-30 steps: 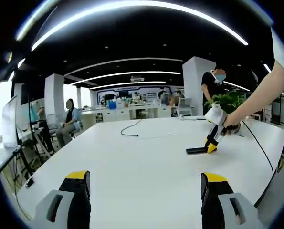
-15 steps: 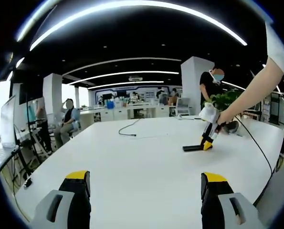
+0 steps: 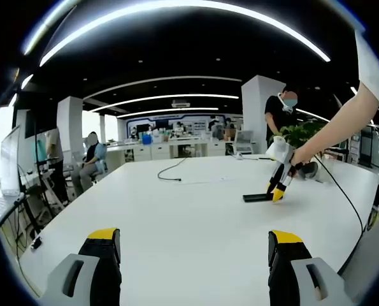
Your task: Press the specified remote control buttons in sequence, fully releasing each button before pressing the next.
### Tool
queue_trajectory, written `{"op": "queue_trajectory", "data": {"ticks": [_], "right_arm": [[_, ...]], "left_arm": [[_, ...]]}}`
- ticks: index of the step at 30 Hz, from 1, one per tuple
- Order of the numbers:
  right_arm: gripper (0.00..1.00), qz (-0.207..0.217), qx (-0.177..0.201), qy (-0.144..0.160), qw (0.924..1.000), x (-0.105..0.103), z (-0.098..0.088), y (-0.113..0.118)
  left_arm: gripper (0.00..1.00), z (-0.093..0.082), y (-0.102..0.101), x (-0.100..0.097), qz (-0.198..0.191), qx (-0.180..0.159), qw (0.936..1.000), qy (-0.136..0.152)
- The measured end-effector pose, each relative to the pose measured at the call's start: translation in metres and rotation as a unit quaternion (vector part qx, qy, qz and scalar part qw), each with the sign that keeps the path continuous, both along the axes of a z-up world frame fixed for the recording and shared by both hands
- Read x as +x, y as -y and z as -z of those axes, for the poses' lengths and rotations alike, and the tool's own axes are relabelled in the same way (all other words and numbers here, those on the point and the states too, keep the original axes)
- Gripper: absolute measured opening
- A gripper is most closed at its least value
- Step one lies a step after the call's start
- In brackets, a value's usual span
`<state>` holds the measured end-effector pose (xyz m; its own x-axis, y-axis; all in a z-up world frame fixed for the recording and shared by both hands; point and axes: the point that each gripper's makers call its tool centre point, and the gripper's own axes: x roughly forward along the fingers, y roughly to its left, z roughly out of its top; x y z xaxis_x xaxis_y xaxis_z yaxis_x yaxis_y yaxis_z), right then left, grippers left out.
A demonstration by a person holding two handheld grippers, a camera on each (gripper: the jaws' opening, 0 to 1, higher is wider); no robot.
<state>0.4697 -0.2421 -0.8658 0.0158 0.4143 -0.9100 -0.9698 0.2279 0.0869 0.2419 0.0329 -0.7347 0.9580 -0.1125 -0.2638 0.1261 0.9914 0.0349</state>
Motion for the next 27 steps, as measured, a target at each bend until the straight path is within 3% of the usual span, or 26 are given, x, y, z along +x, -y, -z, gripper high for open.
{"op": "queue_trajectory", "data": {"ticks": [3, 7, 9, 11, 13, 17, 19, 22, 27], "right_arm": [[0.54, 0.030, 0.030, 0.008, 0.9990, 0.001, -0.004, -0.004], [0.68, 0.116, 0.108, 0.010, 0.9873, 0.007, -0.017, -0.017], [0.80, 0.160, 0.143, 0.027, 0.9764, 0.014, -0.027, -0.021], [0.96, 0.207, 0.187, 0.036, 0.9594, 0.015, -0.037, -0.027], [0.99, 0.211, 0.228, 0.049, 0.9493, 0.012, -0.049, -0.034], [0.99, 0.221, 0.209, 0.096, 0.9477, 0.003, -0.060, -0.023], [0.99, 0.226, 0.211, 0.106, 0.9451, -0.004, -0.066, -0.022], [0.99, 0.245, 0.236, 0.127, 0.9317, -0.016, -0.084, -0.021], [0.99, 0.271, 0.244, 0.154, 0.9183, -0.027, -0.097, -0.014]], "left_arm": [[1.00, 0.000, -0.001, 0.000, -0.002, -0.002, 1.0000, 0.000], [1.00, -0.001, -0.001, 0.000, -0.002, -0.002, 1.0000, 0.002], [1.00, -0.002, -0.002, 0.000, -0.004, 0.000, 1.0000, 0.005], [1.00, -0.002, -0.002, 0.000, -0.003, -0.002, 1.0000, 0.006], [1.00, -0.002, -0.001, 0.000, -0.003, -0.003, 1.0000, 0.004], [1.00, -0.002, 0.001, 0.000, 0.002, -0.004, 1.0000, 0.005], [1.00, -0.003, 0.002, 0.000, 0.004, -0.004, 1.0000, 0.006], [1.00, -0.004, 0.003, 0.000, 0.008, -0.003, 0.9999, 0.011], [1.00, -0.008, 0.004, -0.001, 0.011, 0.004, 0.9997, 0.020]]}}
